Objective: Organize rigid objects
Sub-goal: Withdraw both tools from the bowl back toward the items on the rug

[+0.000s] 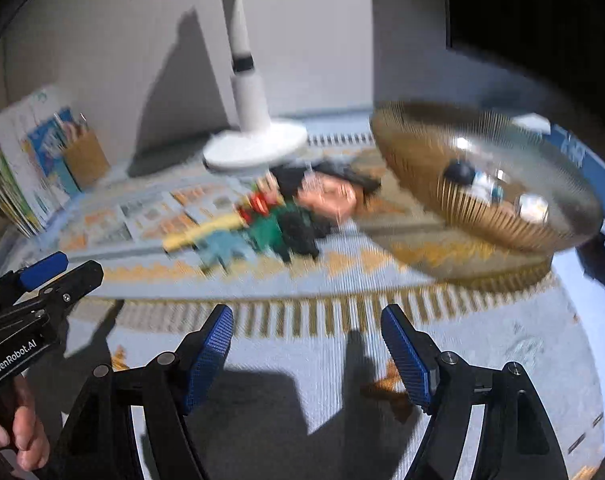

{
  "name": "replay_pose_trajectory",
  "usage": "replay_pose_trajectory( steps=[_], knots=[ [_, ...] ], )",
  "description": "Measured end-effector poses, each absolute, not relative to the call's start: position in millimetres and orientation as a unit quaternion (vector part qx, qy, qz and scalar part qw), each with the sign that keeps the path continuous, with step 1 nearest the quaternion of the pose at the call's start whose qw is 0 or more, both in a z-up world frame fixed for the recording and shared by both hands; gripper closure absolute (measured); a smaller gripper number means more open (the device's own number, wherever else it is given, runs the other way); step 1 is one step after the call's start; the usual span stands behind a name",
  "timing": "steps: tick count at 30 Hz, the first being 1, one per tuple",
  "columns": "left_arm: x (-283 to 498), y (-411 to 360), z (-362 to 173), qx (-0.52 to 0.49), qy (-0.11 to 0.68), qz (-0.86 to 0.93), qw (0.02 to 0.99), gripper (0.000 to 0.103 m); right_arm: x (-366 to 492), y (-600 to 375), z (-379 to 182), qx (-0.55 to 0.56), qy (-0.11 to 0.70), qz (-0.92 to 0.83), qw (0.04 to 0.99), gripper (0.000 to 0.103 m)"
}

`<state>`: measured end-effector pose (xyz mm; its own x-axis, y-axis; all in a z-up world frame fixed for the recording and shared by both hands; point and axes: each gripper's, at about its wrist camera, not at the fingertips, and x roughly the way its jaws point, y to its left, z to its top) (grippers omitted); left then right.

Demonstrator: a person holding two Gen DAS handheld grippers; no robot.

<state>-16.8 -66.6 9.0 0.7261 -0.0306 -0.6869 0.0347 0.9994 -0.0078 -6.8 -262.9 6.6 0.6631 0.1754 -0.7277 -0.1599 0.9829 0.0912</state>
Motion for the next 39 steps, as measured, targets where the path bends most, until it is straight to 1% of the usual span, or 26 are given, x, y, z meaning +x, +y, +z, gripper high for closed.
replay_pose_trajectory(
  steps=[1,2,3,7,14,39],
  knots=[
    [-15.7,-68.2,7.0,0.009,0.374,-0.012,0.927,0.036,-7.6,-263.2,9.1,0.008,0.39,0.092,0.916,0.027],
    [-16.5,-69.9,8.7,0.014,0.369,-0.012,0.929,0.036,-7.1,-263.0,8.2,0.006,0.39,0.089,0.917,0.02],
    [-18.1,-71.1,9.9,0.014,0.362,-0.013,0.932,0.036,-4.2,-262.1,4.8,0.004,0.398,0.086,0.913,0.018],
    [-18.2,-75.5,7.6,0.029,0.366,-0.009,0.93,0.036,-2.8,-254.2,0.8,-0.019,0.404,0.083,0.911,0.018],
    [-14.3,-72.6,5.4,0.021,0.373,-0.01,0.927,0.036,-7.3,-239.3,-0.4,-0.06,0.391,0.072,0.915,0.018],
    [-16.2,-70.7,3.5,0.011,0.374,-0.025,0.927,0.034,-1.6,-242.4,-6.1,-0.049,0.408,0.062,0.91,0.018]
  ],
)
